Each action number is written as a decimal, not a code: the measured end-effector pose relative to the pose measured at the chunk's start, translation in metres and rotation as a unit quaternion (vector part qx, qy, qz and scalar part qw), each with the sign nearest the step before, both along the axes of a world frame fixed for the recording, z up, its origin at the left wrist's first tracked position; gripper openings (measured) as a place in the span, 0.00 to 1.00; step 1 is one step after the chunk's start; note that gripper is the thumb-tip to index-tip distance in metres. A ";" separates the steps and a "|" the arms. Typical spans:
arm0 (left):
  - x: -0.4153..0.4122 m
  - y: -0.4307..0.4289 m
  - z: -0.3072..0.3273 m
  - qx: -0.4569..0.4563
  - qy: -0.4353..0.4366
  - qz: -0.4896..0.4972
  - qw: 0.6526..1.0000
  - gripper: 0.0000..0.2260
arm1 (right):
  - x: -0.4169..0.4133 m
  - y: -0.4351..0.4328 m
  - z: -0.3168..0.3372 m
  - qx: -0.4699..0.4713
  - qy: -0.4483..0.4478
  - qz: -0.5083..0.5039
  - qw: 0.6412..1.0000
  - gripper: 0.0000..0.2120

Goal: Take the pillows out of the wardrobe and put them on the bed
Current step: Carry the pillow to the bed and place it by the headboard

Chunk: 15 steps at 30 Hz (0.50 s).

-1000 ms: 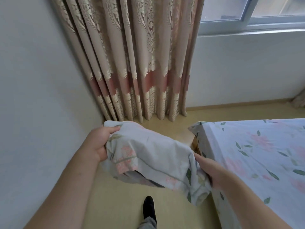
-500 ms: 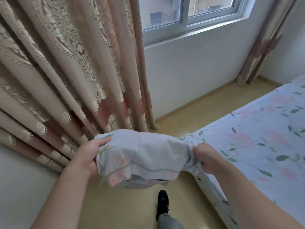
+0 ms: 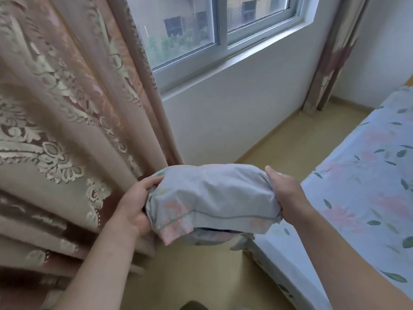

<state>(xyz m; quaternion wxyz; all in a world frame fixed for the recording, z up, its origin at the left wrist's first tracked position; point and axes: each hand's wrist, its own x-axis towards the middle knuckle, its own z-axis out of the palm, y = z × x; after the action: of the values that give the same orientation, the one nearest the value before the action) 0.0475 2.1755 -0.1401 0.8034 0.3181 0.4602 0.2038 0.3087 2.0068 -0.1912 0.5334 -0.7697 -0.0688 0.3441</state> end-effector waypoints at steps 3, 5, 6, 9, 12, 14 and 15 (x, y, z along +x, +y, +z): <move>0.047 0.062 -0.010 0.000 -0.023 -0.024 0.999 0.14 | 0.032 0.044 -0.004 0.020 -0.003 -0.049 0.999 0.26; 0.078 0.100 -0.020 -0.001 -0.025 -0.039 0.999 0.15 | 0.050 0.068 -0.008 0.032 0.003 -0.081 0.996 0.19; 0.097 0.123 -0.027 -0.005 -0.024 -0.052 0.998 0.16 | 0.061 0.082 -0.010 0.038 0.000 -0.101 0.994 0.15; 0.152 0.182 -0.039 -0.022 -0.019 -0.096 0.995 0.18 | 0.090 0.114 -0.008 0.030 -0.015 -0.152 0.988 0.13; 0.222 0.244 -0.034 -0.013 -0.012 -0.167 0.986 0.18 | 0.124 0.148 -0.003 -0.011 -0.023 -0.210 0.977 0.12; 0.267 0.273 -0.030 0.007 -0.023 -0.190 0.982 0.19 | 0.142 0.161 0.001 -0.025 -0.029 -0.234 0.971 0.10; 0.291 0.286 -0.028 0.014 -0.029 -0.204 0.979 0.20 | 0.154 0.167 0.000 -0.031 -0.034 -0.245 0.968 0.10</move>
<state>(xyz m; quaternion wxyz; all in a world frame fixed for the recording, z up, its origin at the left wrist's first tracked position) 0.3388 2.4615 -0.1683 0.8367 0.4101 0.3594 0.0513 0.4622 2.1734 -0.1913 0.5746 -0.7906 0.1146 0.1780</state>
